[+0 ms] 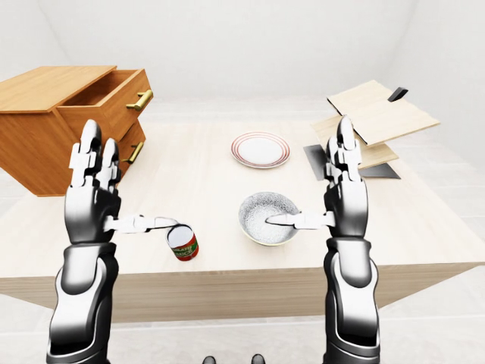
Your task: Close the top drawer of the cabinet.
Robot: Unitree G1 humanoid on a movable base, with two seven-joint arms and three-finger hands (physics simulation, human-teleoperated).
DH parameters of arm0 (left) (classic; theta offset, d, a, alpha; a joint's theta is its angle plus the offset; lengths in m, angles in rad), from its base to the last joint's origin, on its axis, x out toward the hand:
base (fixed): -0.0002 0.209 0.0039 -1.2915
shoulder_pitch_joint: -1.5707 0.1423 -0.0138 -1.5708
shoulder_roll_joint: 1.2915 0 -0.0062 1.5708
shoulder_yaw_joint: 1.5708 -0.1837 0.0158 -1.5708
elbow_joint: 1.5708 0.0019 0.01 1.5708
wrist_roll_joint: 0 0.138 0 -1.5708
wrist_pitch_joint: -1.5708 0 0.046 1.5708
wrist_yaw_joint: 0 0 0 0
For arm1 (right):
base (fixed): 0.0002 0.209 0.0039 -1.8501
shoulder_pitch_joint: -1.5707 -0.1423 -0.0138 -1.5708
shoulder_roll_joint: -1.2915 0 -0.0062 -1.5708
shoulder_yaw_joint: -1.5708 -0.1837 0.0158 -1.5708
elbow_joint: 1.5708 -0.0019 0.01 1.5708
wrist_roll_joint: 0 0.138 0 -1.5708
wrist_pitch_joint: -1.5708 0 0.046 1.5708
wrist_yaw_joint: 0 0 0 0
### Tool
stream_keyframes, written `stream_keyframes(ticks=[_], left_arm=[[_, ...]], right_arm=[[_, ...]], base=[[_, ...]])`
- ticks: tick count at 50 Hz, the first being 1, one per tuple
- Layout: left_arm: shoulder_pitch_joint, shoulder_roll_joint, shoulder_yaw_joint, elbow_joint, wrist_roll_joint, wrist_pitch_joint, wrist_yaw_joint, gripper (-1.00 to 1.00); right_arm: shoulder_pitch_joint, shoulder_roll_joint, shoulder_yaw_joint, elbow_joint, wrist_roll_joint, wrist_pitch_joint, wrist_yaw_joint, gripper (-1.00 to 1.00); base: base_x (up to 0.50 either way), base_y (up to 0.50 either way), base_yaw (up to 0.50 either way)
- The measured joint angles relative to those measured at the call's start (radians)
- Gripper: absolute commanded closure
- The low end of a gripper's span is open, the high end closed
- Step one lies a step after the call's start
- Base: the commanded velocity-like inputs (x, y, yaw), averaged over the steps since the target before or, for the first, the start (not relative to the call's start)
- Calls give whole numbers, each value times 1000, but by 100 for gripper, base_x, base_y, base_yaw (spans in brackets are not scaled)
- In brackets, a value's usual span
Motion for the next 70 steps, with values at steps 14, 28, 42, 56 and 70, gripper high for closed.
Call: stream_keyframes(ticks=[14,28,42,56,70], left_arm=[[-23,3,11,-90,13,0,-2,-100],[-33,7,19,-106,15,0,-2,-100],[-43,11,16,-120,22,0,-3,-100],[-49,8,19,-135,17,0,-5,-100],[-41,9,20,-132,19,0,-4,-100]], right_arm=[[-21,-11,-35,-68,7,0,-7,-100],[-23,-17,-54,-126,18,0,-16,-100],[-12,-14,-56,-125,14,0,-15,-100],[-5,-17,-53,-115,1,0,-8,-100],[7,-12,-58,-108,-9,0,3,-100]], base=[[0,0,0],[0,0,0],[0,0,0],[0,31,0],[0,50,0]])
